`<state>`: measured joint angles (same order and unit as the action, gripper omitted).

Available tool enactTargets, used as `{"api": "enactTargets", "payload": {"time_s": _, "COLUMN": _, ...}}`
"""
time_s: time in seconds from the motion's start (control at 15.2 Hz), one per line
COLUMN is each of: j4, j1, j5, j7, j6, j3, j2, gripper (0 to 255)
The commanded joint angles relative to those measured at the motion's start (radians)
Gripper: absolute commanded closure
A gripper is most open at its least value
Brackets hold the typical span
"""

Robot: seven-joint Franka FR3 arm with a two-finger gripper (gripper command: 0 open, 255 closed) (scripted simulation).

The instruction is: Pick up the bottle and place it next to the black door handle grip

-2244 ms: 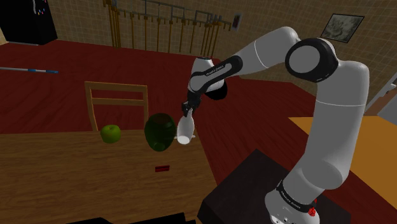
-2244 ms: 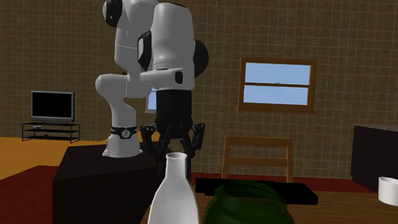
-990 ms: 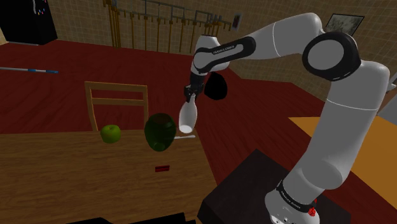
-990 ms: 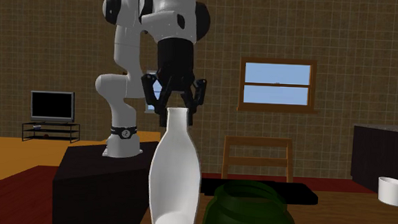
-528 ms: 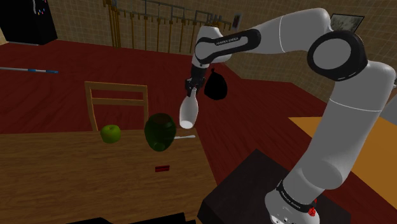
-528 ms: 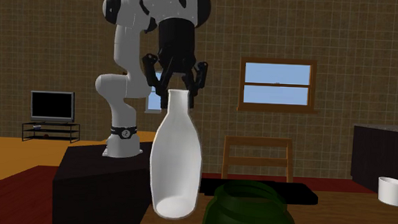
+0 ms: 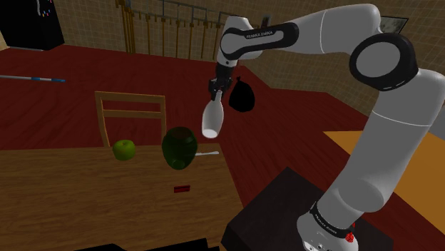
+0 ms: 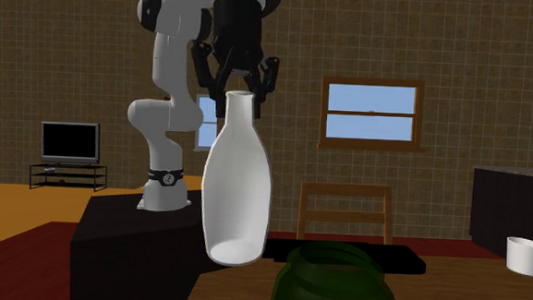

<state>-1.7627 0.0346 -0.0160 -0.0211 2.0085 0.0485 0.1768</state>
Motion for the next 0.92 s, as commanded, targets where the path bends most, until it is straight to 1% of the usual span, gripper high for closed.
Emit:
{"api": "enactTargets", "payload": {"time_s": 0.0, "j4": 0.022, "j1": 0.0, "j5": 0.0, "j7": 0.001, "j6": -0.025, "j3": 0.0, "j2": -0.003, "gripper": 255}}
{"api": "enactTargets", "payload": {"time_s": 0.86, "j4": 0.183, "j1": 0.0, "j5": 0.001, "j7": 0.004, "j6": -0.197, "j3": 0.0, "j2": -0.014, "gripper": 255}}
